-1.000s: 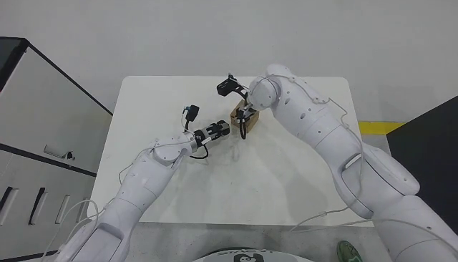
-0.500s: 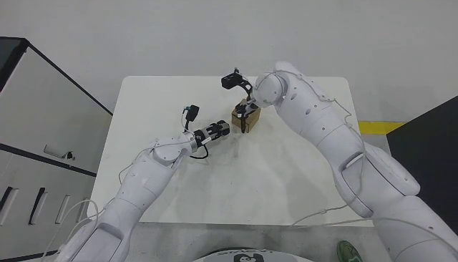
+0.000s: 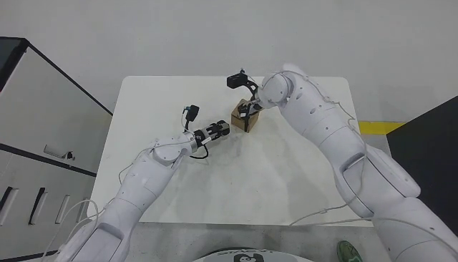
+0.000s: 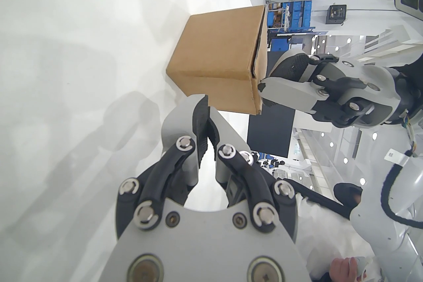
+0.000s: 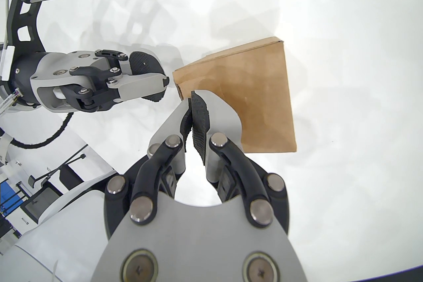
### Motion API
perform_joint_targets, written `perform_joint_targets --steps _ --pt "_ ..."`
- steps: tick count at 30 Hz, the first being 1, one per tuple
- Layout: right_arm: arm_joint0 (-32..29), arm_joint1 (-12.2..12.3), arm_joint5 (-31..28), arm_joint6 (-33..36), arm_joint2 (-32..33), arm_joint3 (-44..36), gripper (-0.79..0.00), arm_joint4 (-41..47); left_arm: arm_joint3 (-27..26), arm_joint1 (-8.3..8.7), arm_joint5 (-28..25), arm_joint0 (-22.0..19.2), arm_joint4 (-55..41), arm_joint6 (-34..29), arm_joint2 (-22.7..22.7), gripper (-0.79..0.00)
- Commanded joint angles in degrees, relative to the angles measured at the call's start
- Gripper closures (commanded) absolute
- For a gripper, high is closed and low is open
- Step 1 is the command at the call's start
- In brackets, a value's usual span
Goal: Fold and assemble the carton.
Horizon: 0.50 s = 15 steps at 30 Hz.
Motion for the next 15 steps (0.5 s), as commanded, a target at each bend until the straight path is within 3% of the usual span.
perform_joint_targets --steps 1,15 --pt "0.09 -0.2 -0.14 0.07 -0.2 0.5 0.0 0.11 0.0 0.0 0.0 0.0 0.0 0.0 0.0 0.0" --pt "1.43 -1.17 -1.11 -0.47 -0.38 2.89 0.0 0.75 0.0 0.0 0.0 0.0 0.0 0.0 0.0 0.0"
